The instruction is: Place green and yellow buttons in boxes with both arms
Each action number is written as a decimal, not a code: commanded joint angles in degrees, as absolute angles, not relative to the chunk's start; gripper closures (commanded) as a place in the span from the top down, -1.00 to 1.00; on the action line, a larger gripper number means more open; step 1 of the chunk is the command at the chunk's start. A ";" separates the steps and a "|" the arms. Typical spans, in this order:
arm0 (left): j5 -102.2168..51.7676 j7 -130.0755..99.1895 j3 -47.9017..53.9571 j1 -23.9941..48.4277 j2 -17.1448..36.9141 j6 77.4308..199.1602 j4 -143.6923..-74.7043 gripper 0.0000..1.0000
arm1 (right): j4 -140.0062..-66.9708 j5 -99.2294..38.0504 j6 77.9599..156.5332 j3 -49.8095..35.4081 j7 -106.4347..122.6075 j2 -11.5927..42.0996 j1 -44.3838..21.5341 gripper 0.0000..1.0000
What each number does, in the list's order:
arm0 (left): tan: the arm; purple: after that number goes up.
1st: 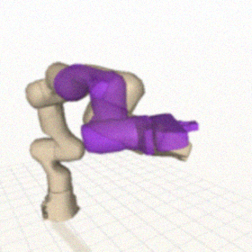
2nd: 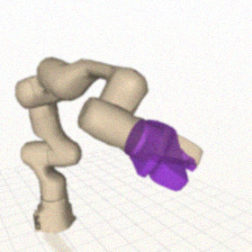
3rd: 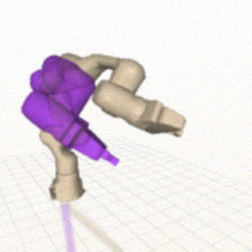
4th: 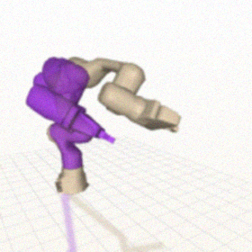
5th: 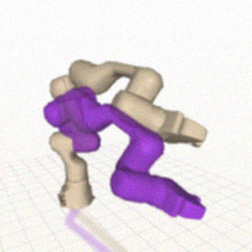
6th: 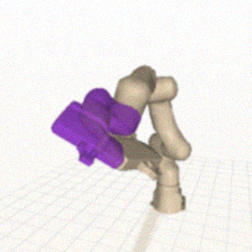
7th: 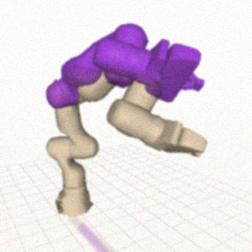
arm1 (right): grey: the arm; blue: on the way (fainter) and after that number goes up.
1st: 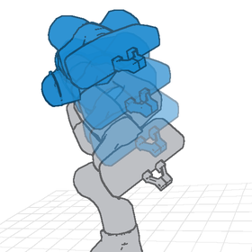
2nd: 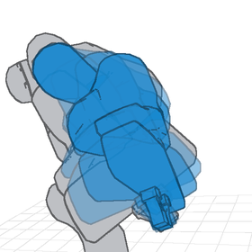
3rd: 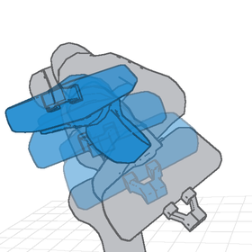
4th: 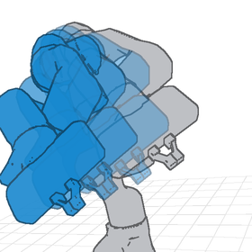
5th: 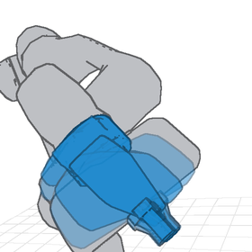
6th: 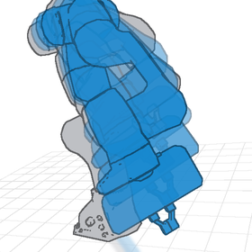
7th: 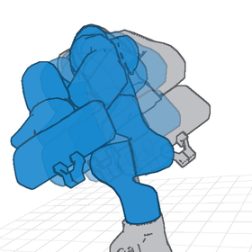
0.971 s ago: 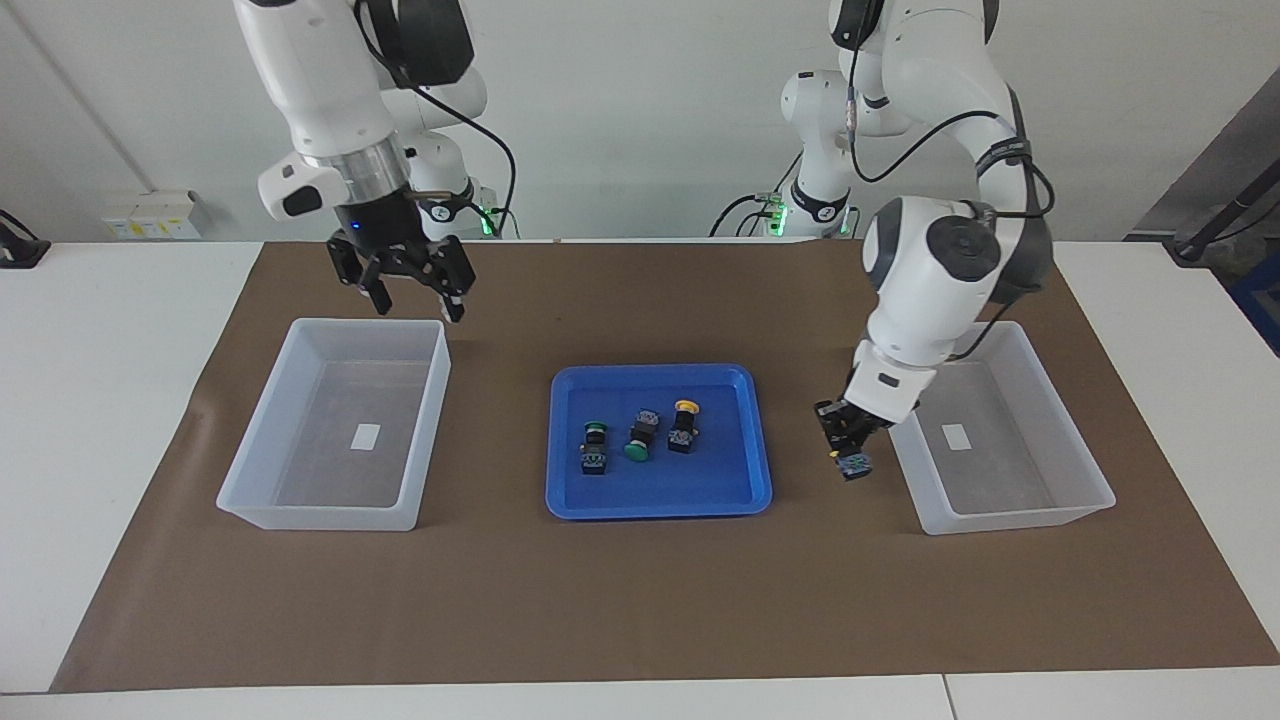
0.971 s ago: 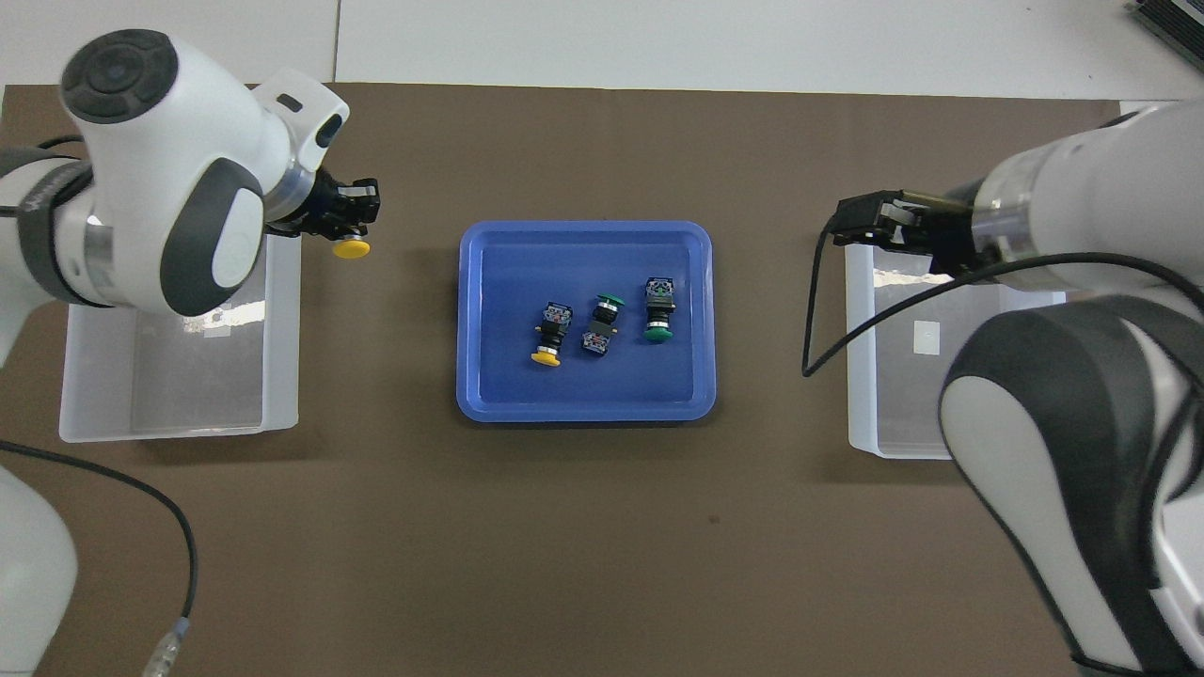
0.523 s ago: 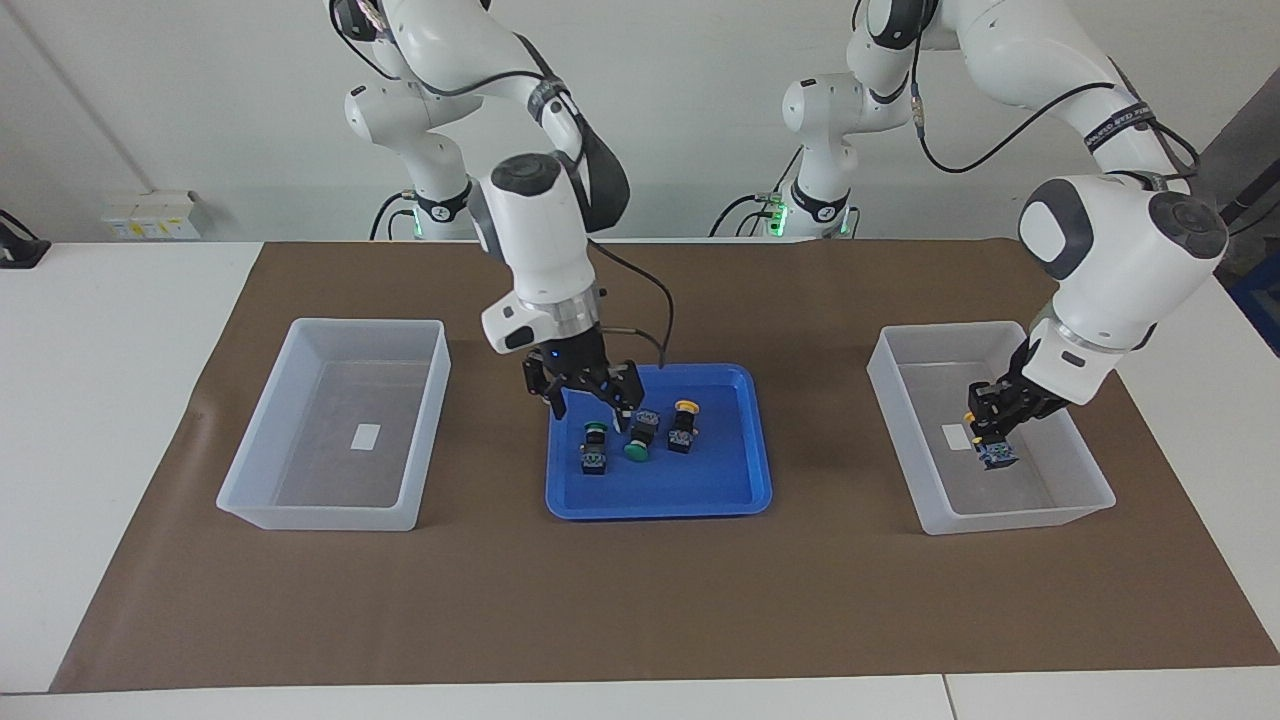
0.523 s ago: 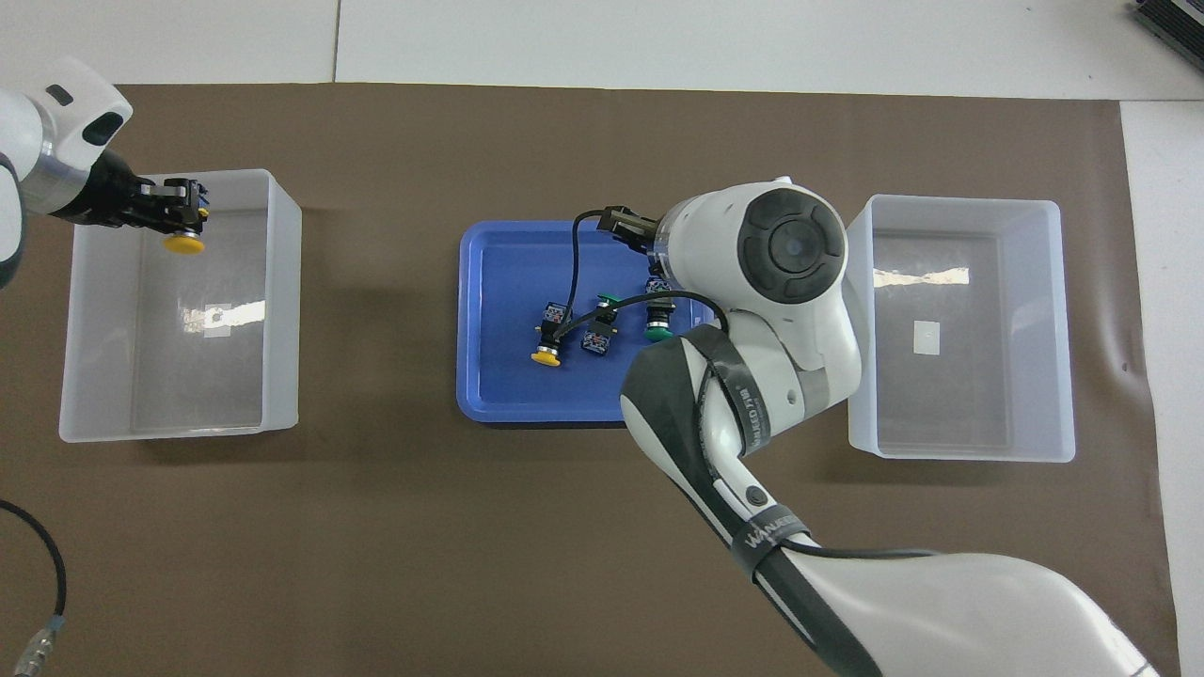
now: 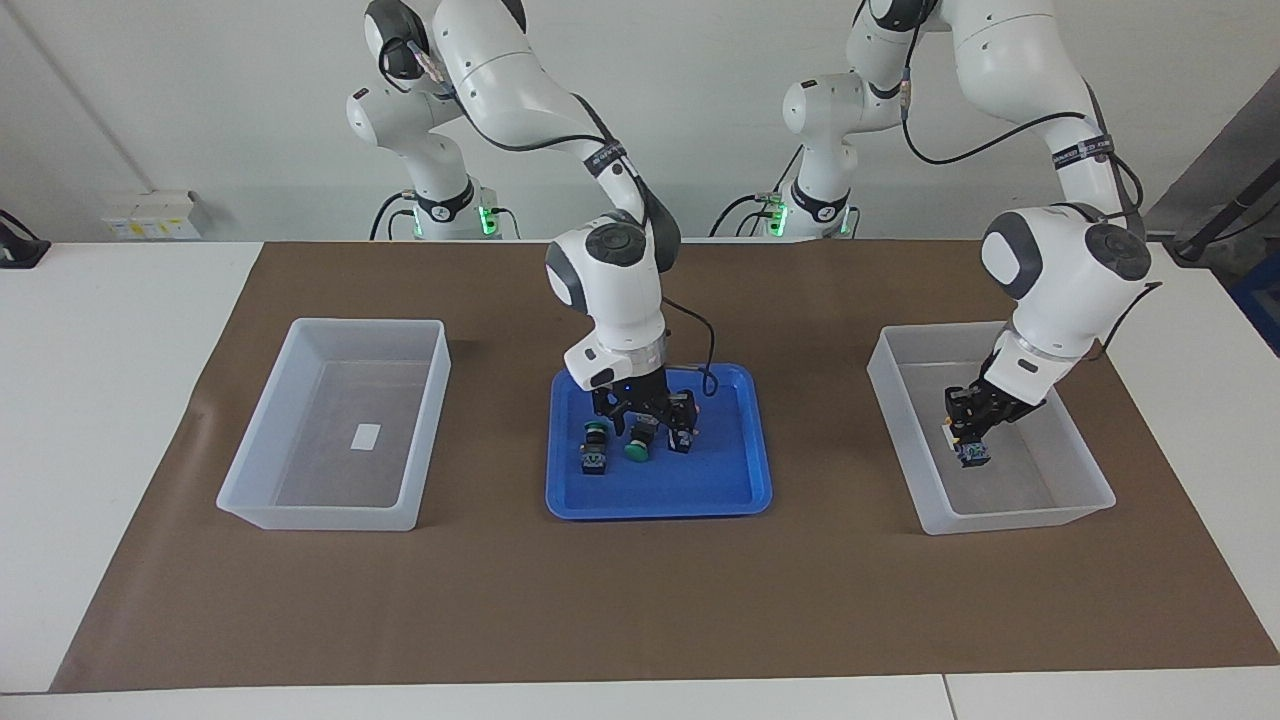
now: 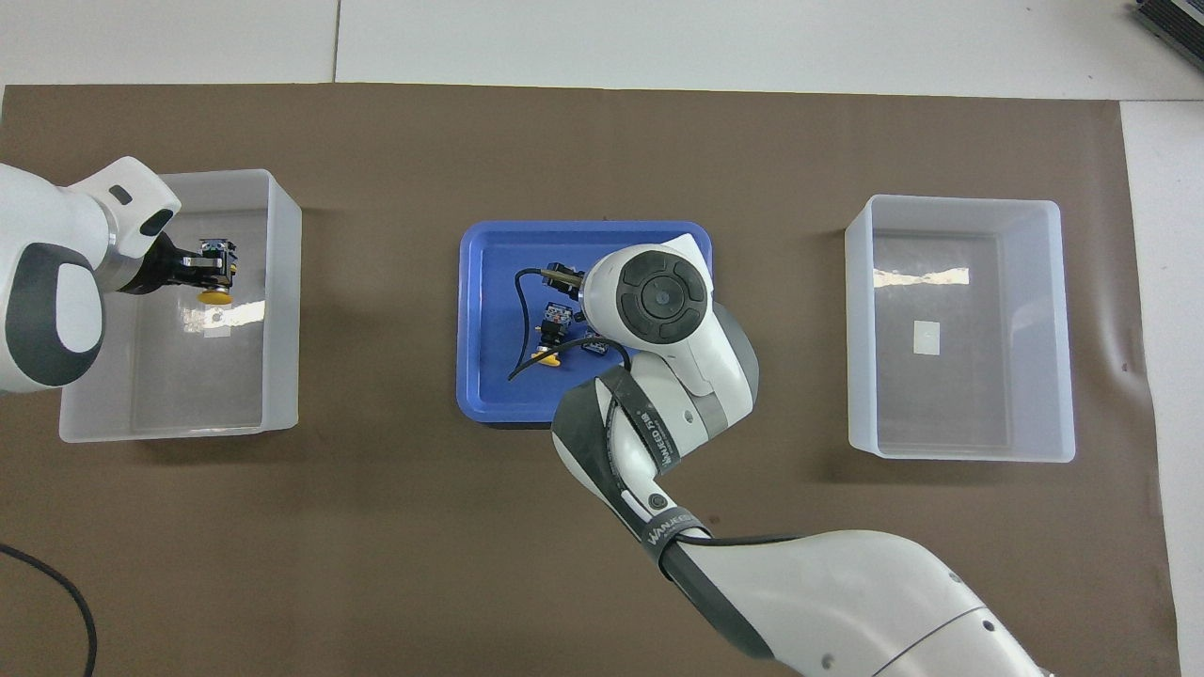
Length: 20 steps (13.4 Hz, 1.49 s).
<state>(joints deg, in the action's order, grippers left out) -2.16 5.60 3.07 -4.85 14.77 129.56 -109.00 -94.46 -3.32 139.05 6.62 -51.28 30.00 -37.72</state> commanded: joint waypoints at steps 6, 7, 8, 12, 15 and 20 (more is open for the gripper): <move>-3.25 6.94 2.72 -4.66 17.93 143.79 -116.54 -1.00 | -98.08 -3.16 140.09 6.33 -54.05 29.79 -37.62 0.57; -3.16 7.03 2.72 -4.66 18.02 143.79 -116.54 -1.00 | -98.61 -3.16 140.53 6.33 -54.05 29.97 -37.70 0.57; -3.16 7.64 2.72 -4.66 18.10 143.53 -115.93 -1.00 | -99.22 -3.16 141.32 6.33 -53.88 30.06 -37.88 0.57; -2.46 7.82 2.64 -4.66 18.72 137.75 -110.76 0.30 | -100.55 -3.25 143.96 6.24 -54.14 29.97 -37.97 -0.14; -2.37 7.82 2.64 -5.19 18.98 128.44 -102.94 0.56 | -100.46 -3.86 142.92 6.15 -54.32 29.71 -38.14 -1.00; -0.70 7.73 2.72 -5.28 19.42 108.68 -86.96 0.55 | -100.20 -4.04 133.27 6.24 -52.30 19.10 -34.38 -1.00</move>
